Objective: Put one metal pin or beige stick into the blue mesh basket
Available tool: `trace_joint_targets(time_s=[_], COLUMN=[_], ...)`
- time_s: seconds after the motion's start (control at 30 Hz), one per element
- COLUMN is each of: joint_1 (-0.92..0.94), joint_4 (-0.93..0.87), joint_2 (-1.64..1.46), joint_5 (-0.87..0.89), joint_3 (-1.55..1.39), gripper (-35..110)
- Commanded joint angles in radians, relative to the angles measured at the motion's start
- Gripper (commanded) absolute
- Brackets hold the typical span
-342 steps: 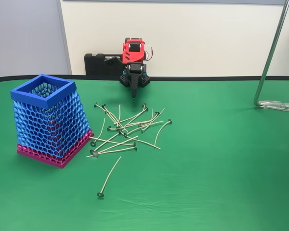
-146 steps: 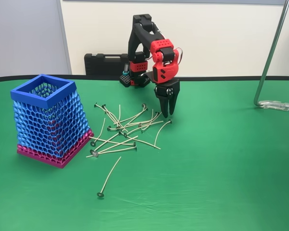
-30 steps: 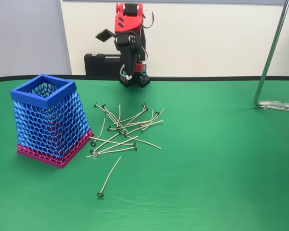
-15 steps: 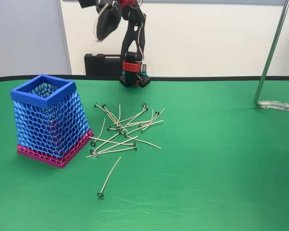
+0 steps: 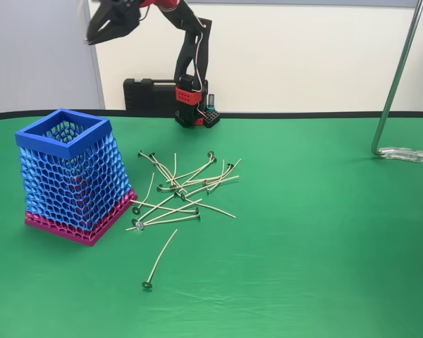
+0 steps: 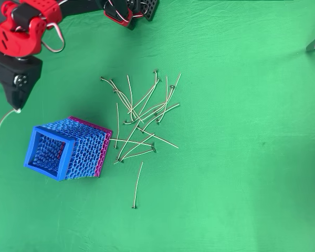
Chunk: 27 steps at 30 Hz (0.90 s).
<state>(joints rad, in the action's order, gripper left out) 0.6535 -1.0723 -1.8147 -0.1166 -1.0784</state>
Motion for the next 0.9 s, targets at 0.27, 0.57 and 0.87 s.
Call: trace_joint_targets(time_s=[0.27, 0.57, 0.87], joint_1=[-0.006, -0.087, -0.13], joint_4=[0.031, 0.216, 0.256], joint_2=[0.278, 0.433, 0.468], joint_5=[-0.078, -0.14, -0.143], joint_3=[0.247, 0.281, 0.265], gripper=[1, 1, 1])
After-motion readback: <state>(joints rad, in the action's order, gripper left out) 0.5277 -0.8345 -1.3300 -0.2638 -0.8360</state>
